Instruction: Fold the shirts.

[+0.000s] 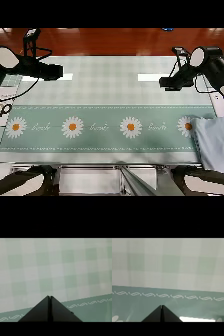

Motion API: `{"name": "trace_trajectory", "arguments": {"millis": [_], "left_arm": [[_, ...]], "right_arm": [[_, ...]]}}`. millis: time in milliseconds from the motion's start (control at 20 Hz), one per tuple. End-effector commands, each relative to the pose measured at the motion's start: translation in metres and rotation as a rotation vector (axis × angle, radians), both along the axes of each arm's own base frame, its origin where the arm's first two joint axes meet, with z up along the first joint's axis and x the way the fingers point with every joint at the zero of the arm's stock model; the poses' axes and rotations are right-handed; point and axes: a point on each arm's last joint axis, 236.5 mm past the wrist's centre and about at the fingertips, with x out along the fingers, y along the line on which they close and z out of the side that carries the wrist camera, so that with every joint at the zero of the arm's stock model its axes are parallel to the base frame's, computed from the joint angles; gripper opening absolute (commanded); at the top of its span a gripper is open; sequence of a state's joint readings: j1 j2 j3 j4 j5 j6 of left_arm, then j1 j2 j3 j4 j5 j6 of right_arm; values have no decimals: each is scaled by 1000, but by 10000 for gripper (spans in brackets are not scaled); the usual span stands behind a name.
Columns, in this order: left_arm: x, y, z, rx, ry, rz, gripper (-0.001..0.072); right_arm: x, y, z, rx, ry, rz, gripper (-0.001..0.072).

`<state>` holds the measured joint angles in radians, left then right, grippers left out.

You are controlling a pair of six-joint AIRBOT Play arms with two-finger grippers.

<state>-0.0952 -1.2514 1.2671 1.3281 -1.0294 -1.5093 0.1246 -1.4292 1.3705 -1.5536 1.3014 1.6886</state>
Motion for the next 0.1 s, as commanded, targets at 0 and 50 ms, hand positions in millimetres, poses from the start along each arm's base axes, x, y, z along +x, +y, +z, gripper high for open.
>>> {"name": "trace_trajectory", "arguments": {"millis": [0, 50], "left_arm": [[0, 0, 0, 0, 0, 1, 20], [0, 0, 0, 0, 0, 1, 20]], "right_arm": [[0, 0, 0, 0, 0, 0, 23], [0, 0, 0, 0, 0, 0, 23]]}}
